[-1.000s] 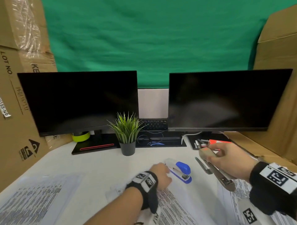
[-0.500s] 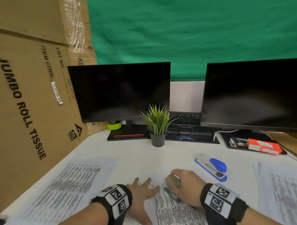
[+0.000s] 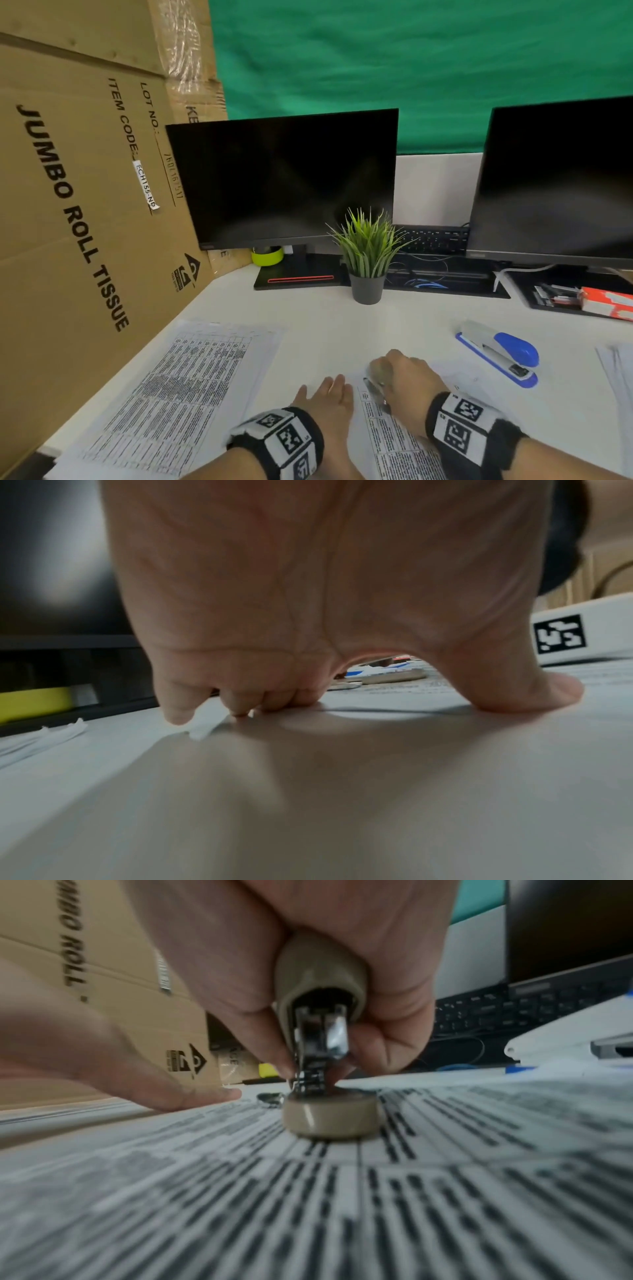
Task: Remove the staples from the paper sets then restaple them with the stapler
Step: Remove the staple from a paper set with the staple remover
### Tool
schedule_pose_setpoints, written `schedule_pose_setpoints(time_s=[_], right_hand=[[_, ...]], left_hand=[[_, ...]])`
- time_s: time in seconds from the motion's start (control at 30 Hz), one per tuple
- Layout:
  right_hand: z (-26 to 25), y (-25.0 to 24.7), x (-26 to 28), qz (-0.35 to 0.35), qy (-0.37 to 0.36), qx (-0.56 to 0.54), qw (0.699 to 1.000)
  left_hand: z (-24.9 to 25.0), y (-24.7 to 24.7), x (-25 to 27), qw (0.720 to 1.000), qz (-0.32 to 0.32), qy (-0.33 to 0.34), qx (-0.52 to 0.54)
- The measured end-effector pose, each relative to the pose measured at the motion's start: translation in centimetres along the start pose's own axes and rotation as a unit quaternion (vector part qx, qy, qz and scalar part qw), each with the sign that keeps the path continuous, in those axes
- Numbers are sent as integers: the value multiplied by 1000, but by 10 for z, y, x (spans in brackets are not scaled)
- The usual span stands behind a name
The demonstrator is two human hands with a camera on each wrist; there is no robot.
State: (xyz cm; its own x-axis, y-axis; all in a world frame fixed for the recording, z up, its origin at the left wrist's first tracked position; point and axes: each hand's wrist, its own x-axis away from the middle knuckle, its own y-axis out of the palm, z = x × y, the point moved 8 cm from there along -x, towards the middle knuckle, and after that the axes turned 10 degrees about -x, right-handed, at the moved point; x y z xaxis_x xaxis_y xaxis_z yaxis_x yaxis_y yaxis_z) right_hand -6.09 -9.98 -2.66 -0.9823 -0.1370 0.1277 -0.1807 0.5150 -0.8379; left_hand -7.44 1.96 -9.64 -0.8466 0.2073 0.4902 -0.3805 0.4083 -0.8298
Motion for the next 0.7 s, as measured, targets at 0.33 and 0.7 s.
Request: schedule_pose_setpoints(time_s=[0.33, 0.7], right_hand=[[8, -2, -1, -48, -25, -9, 998], [-12, 14, -6, -17, -7, -24, 1000]], left_hand=[[-5, 1, 2, 1000, 28, -11, 5], [-1, 1, -1, 999, 30, -11, -2]])
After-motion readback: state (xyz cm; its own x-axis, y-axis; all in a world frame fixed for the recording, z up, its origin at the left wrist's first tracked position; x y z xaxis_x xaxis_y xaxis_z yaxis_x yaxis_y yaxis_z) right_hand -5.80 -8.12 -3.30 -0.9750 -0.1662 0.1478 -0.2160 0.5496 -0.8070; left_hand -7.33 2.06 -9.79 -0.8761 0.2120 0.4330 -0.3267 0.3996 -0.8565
